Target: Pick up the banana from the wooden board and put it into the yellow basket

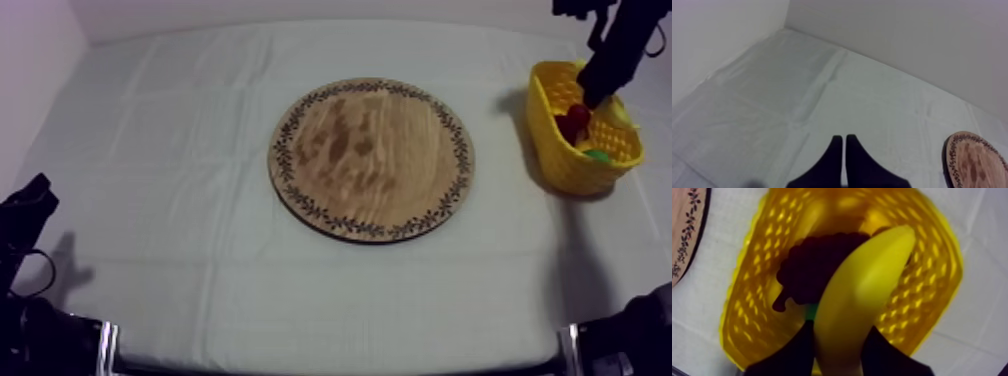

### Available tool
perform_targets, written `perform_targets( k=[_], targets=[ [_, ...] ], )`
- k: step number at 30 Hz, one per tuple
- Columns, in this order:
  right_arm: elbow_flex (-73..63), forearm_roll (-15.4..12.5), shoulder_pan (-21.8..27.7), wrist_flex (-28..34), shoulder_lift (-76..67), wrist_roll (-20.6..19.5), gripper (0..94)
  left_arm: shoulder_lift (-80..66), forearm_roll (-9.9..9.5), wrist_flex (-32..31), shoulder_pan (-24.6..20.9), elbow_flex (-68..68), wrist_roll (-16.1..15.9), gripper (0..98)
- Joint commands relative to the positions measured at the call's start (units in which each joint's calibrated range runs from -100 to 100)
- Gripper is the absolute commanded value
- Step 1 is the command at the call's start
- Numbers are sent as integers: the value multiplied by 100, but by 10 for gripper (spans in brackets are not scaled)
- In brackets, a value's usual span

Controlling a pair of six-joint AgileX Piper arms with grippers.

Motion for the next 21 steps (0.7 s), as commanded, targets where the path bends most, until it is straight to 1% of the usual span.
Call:
perform_targets(
  k=[1, 4, 6, 13, 16, 19, 21],
  targets=[
    [42, -62, 11, -38, 91, -11, 259, 0, 3, -5, 1, 3, -1, 1],
    [133, -121, 36, -114, 242, -40, 300, 0, 3, -5, 1, 3, -1, 1],
    [209, -142, 51, -171, 332, -49, 350, 0, 3, -5, 1, 3, -1, 1],
    [416, -142, 71, -329, 526, -86, 630, 0, 3, -5, 1, 3, -1, 1],
    [439, -156, 79, -349, 548, -96, 737, 0, 3, -5, 1, 3, -1, 1],
    [412, -186, 86, -346, 525, -103, 820, 0, 3, -5, 1, 3, -1, 1],
    [386, -212, 90, -330, 485, -110, 849, 0, 3, -5, 1, 3, -1, 1]
  ],
)
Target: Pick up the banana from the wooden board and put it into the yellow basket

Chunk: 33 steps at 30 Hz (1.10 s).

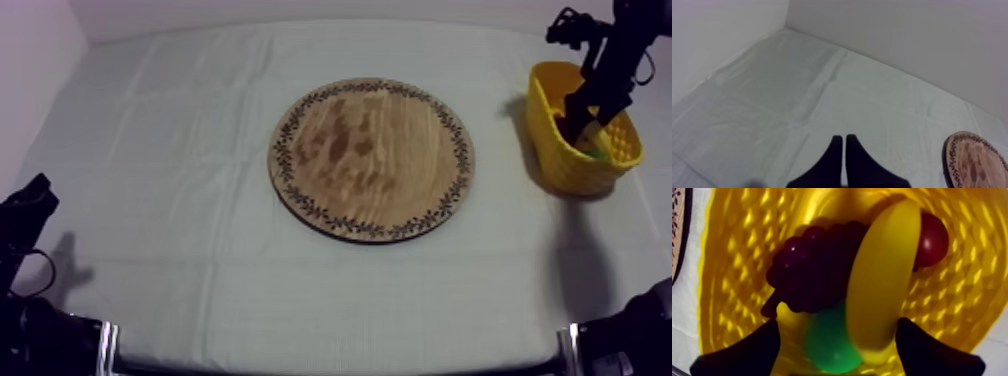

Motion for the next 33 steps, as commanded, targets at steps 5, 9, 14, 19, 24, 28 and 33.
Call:
perform_targets(
  k=[5, 9, 14, 19, 24, 28, 33],
  targets=[
    [-29, -85, 15, 7, -252, -4, 829, 0, 3, 3, 1, 3, -1, 1],
    [55, -122, 0, -14, -576, -60, 768, 0, 3, 3, 1, 3, -1, 1],
    [265, -220, -9, -110, -1101, -90, 656, 0, 3, 3, 1, 3, -1, 1],
    [691, -288, -6, -517, -1736, -129, 485, 0, 3, 3, 1, 3, -1, 1],
    [1271, -271, -71, -1038, -2411, -260, 364, 0, 3, 3, 1, 3, -1, 1],
    [1863, -218, -181, -1481, -2979, -362, 325, 0, 3, 3, 1, 3, -1, 1],
    [2620, -136, -348, -2013, -3752, -432, 285, 0, 3, 3, 1, 3, -1, 1]
  ],
)
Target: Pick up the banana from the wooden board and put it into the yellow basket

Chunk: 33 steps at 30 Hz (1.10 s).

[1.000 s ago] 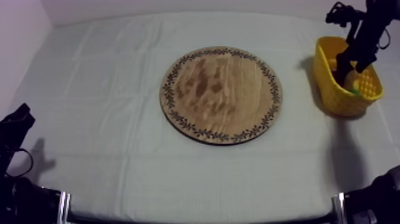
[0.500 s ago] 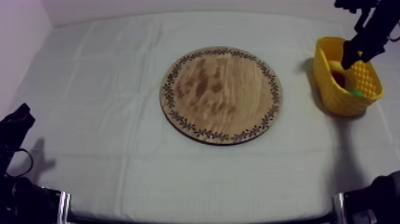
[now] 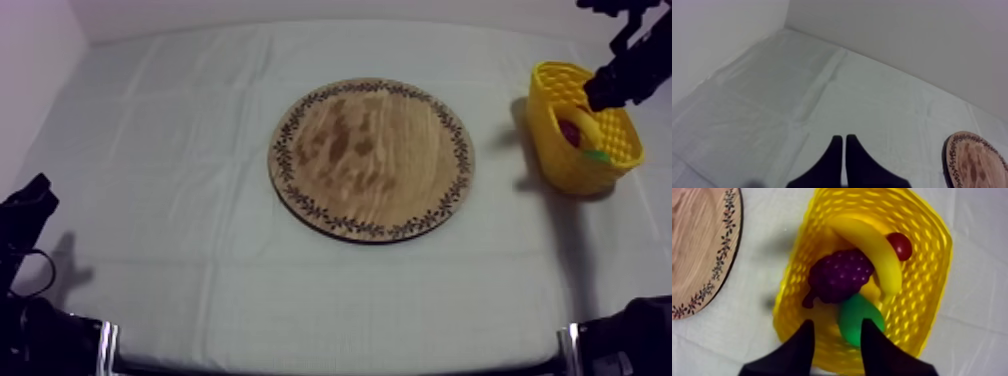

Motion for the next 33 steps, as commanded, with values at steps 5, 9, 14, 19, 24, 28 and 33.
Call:
perform_targets(
  k=[5, 9, 14, 19, 24, 28, 33],
  targets=[
    [997, -4, -114, -831, -1210, 34, 224, 0, 3, 3, 1, 3, -1, 1],
    [1636, -110, -168, -1511, -2023, 167, 162, 0, 3, 3, 1, 3, -1, 1],
    [2426, -307, -331, -2000, -3113, 416, 60, 0, 3, 3, 1, 3, -1, 1],
    [3215, -691, -446, -2261, -4095, 675, 13, 0, 3, 3, 1, 3, -1, 1],
    [3936, -1188, -430, -2375, -4994, 946, 5, 0, 3, 3, 1, 3, -1, 1],
    [4483, -1389, -411, -2442, -5685, 841, 4, 0, 3, 3, 1, 3, -1, 1],
    [5150, -1726, -394, -2788, -6470, 757, 3, 0, 3, 3, 1, 3, -1, 1]
  ],
)
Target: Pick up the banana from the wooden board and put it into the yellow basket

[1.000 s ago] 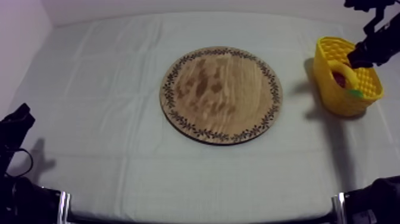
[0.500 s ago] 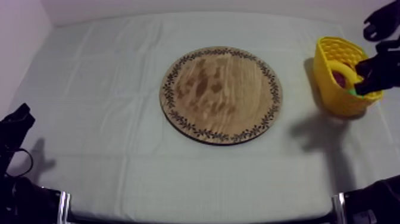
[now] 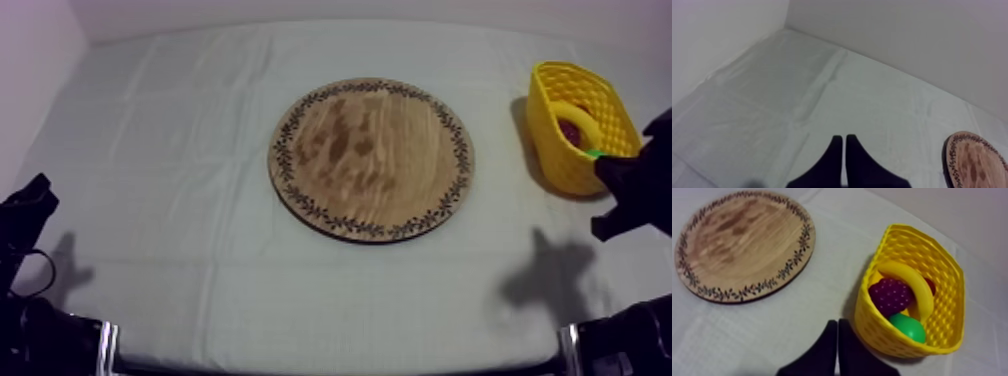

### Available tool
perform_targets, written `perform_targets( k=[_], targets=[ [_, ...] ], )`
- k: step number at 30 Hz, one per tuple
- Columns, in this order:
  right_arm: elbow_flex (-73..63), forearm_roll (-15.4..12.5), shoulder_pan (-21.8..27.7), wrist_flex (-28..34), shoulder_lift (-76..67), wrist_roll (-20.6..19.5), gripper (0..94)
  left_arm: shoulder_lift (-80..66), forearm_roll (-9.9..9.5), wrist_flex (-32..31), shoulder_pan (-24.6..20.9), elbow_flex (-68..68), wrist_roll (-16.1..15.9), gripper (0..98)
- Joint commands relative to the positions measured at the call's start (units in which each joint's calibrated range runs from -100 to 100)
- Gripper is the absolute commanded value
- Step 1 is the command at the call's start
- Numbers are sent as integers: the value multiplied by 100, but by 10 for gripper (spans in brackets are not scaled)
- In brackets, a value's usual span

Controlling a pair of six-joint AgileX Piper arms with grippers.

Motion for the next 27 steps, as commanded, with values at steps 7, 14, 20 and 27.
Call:
perform_targets(
  k=[7, 14, 20, 27],
  targets=[
    [910, 521, -187, 19, -1345, -1326, 5, 0, 3, 2, 1, 3, -1, 1],
    [1087, 944, -460, 58, -1988, -1690, 5, 0, 3, 2, 1, 3, -2, 1],
    [1158, 1055, -658, 11, -2106, -734, 4, 0, 3, 2, 1, 3, -1, 1],
    [1177, 1069, -705, -17, -2120, -765, 4, 0, 3, 2, 1, 3, 0, 1]
  ],
)
